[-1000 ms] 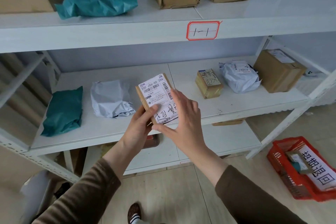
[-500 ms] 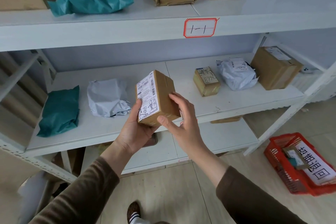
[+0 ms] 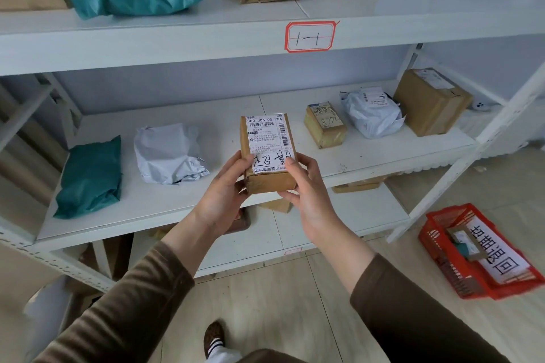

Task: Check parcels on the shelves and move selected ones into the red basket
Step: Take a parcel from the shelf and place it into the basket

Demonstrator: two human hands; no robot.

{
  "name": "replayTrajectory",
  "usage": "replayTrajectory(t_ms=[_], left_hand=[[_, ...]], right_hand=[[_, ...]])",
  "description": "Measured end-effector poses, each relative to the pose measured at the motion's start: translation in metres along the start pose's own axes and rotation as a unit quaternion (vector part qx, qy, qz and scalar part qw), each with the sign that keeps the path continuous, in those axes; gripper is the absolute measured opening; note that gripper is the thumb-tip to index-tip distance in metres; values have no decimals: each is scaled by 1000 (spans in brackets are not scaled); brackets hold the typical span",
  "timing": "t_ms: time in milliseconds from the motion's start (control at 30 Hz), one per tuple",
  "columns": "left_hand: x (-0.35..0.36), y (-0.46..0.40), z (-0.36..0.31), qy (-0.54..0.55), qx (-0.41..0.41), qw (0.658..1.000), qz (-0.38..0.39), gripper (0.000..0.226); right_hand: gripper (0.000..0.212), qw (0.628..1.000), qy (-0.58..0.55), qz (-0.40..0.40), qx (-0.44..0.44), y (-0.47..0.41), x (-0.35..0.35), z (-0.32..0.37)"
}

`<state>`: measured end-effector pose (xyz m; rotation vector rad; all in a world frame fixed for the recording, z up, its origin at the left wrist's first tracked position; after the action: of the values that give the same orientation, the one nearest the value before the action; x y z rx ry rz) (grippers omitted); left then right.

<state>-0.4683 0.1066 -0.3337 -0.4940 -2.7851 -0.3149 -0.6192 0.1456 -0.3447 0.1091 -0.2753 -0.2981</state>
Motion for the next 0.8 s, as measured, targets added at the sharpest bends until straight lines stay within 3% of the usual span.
replayTrajectory(t_ms=[167,800], left_hand=[[26,-3,13,1,2,1000,-12,48],[190,-37,109,-52,-116,978,165,43]], right_hand=[[45,999,-20,-31,-15,11,-33,4],[33,958,-64,-279,-5,65,-202,-1]])
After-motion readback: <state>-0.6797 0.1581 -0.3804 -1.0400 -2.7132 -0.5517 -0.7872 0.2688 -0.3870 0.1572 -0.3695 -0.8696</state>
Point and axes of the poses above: each hand's wrist, its own y-axis away from the middle knuckle, its own x-axis out of the palm, z = x × y, the point moved 6 cm from there along -y, towards the middle knuckle, and after that the axes turned 1 degree about -z, right-handed, at the moved point
